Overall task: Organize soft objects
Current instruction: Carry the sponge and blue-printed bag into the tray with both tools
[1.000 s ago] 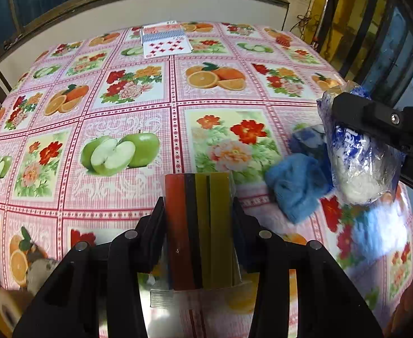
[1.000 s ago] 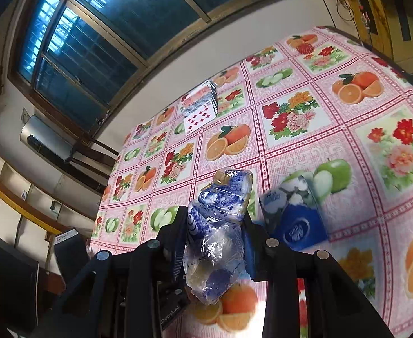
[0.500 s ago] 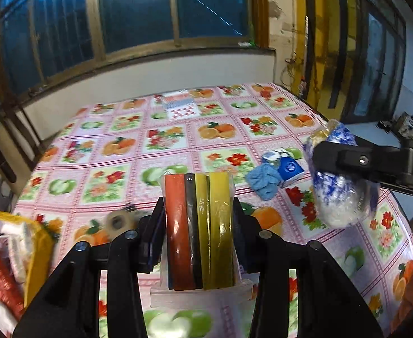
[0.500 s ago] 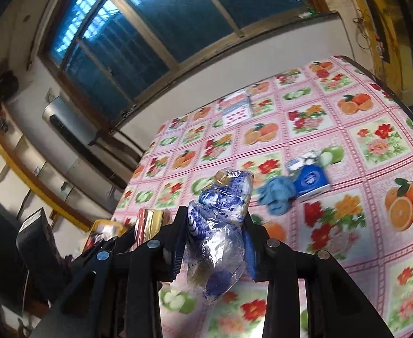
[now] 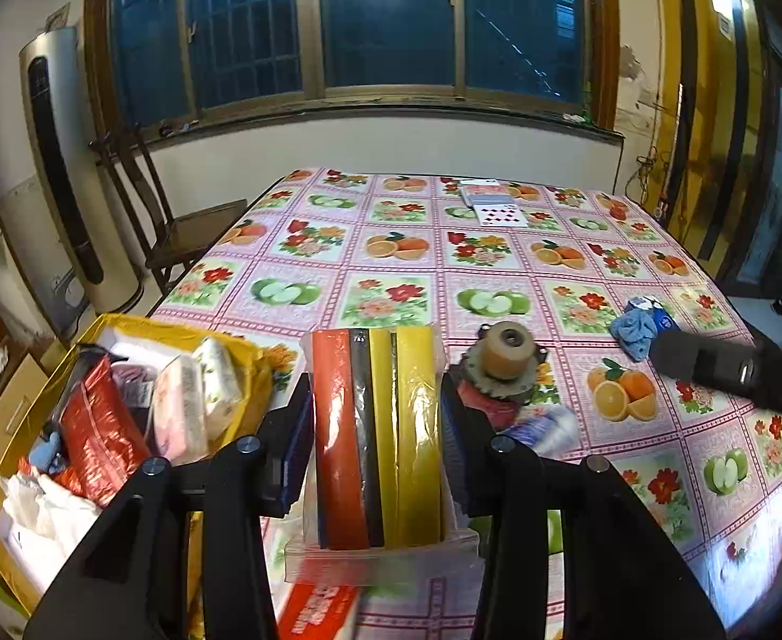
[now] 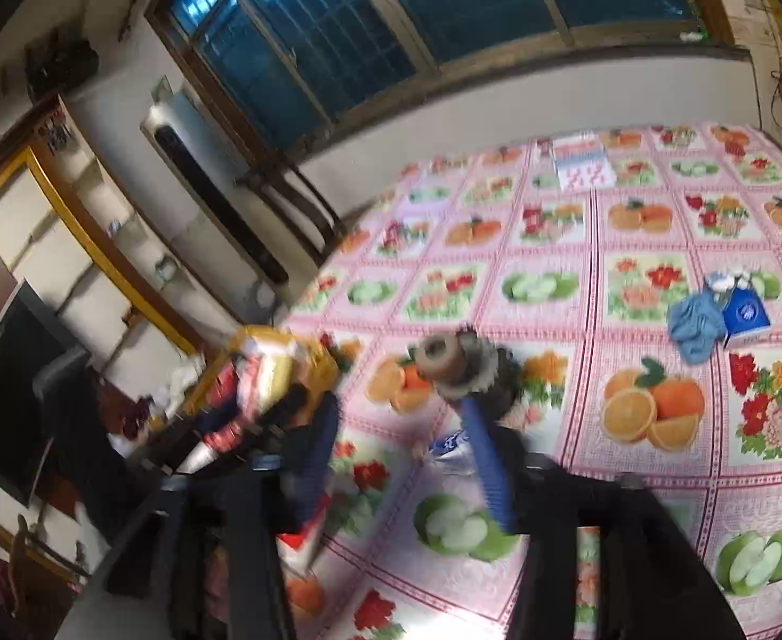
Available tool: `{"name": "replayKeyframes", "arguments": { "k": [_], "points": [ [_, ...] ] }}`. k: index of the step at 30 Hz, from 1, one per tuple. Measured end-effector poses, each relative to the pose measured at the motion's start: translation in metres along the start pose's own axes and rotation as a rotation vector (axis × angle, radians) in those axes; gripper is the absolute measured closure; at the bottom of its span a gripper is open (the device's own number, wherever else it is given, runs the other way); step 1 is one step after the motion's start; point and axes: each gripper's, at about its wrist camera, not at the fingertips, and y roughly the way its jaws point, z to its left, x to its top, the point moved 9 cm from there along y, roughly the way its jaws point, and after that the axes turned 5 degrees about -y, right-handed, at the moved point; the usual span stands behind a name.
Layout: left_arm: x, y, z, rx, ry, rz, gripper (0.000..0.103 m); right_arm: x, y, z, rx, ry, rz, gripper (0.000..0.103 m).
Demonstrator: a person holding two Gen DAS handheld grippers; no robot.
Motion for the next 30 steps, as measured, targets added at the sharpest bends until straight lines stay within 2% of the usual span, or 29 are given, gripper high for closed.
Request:
{"name": "replayKeyframes", "arguments": {
  "k": [3,7,10,11,14,15,16,17,20,23,26,30],
  "points": [
    [-0.004,0.001,0.021,0.011,-0.037,0.008,0.063,-0.027,0.027,-0.014,-0.068,0.018,0.094,0.037],
    [-0.013,0.006,0.038,0.010,-0.082,0.030,0.063,-0.048,0.057,-0.036,-0.148,0.060,0.146,0.037],
    [-0.020,0.007,0.042,0.010,-0.078,0.042,0.063,-0.066,0.079,-0.024,-0.098,-0.024,0.244,0.035],
    [-0.021,0.007,0.043,0.008,-0.077,0.045,0.063,-0.072,0.087,-0.020,-0.105,-0.083,0.282,0.034],
    [-0.025,0.007,0.045,0.003,-0.076,0.055,0.063,-0.088,0.100,-0.026,-0.228,-0.225,0.351,0.034],
    [-0.025,0.008,0.046,0.001,-0.077,0.054,0.063,-0.089,0.101,-0.027,-0.251,-0.253,0.338,0.036],
    [-0.025,0.007,0.048,-0.001,-0.080,0.052,0.063,-0.090,0.099,-0.027,-0.263,-0.260,0.321,0.050],
    [-0.026,0.007,0.050,0.000,-0.084,0.050,0.063,-0.092,0.096,-0.028,-0.267,-0.255,0.311,0.053],
    [-0.026,0.006,0.059,0.005,-0.097,0.044,0.063,-0.090,0.088,-0.024,-0.193,-0.181,0.291,0.055],
    [-0.026,0.000,0.071,0.023,-0.105,0.022,0.063,-0.075,0.073,-0.007,-0.123,-0.139,0.219,0.055],
    [-0.024,-0.005,0.086,0.042,-0.114,0.009,0.063,-0.052,0.064,0.030,-0.042,-0.141,0.164,0.055],
    [-0.021,-0.013,0.113,0.083,-0.144,-0.010,0.063,-0.025,0.079,0.093,0.046,-0.185,0.131,0.055]
  ]
}}
